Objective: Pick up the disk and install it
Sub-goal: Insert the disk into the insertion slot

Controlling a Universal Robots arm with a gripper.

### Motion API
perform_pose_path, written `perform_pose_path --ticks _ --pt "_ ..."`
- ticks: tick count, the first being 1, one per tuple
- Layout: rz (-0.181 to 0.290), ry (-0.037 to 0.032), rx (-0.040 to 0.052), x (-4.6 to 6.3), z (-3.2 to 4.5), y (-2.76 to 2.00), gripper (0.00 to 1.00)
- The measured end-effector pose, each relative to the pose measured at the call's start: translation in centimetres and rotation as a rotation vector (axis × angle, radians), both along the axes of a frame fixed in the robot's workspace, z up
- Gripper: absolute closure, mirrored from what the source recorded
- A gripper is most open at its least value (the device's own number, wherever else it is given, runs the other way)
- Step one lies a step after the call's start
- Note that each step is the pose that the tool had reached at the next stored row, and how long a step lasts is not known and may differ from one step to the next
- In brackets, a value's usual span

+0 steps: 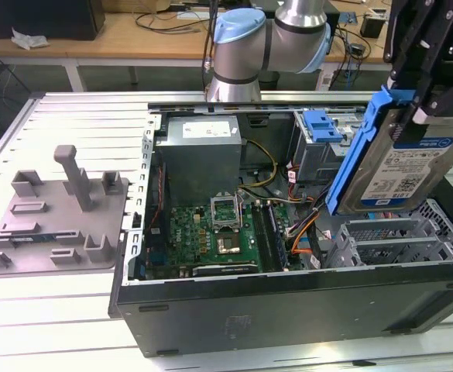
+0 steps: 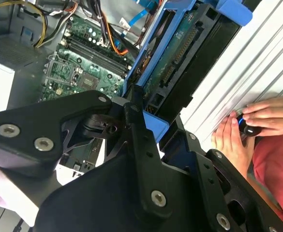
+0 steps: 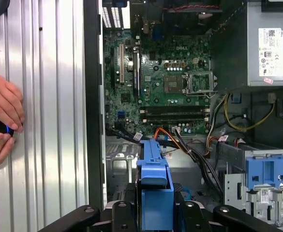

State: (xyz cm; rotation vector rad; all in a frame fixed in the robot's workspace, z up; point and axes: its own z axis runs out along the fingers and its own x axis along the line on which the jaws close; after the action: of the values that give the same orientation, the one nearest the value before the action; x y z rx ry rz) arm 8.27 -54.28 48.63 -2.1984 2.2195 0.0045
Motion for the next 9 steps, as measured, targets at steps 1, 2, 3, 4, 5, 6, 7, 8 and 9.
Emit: perform_pose_path --ticks 1,2,3,4,5,6,7,8,9 --pt "-0.001 0.0 0.0006 0.2 -0.03 -0.01 0.64" --pt "-0.002 0.0 0.0008 0.4 -0.05 -0.02 0.64" --pt "-0.003 0.0 0.0009 0.6 -0.07 -0.03 0.64" --pt "-0.004 0.0 0.001 0.7 -0.09 -0.03 0.64" --pt "-0.006 0.0 0.0011 1.0 -0.11 -0.04 0.64" --pt "-0.009 0.0001 0.0011 1.2 -0.13 -0.04 0.64" --pt "-0.011 0.0 0.0011 1.5 -0.15 -0.04 0.64" --pt "-0.013 0.0 0.0011 1.6 -0.16 -0.04 0.64" --pt "-0.015 0.0 0.0011 1.8 -0.17 -0.04 0.64"
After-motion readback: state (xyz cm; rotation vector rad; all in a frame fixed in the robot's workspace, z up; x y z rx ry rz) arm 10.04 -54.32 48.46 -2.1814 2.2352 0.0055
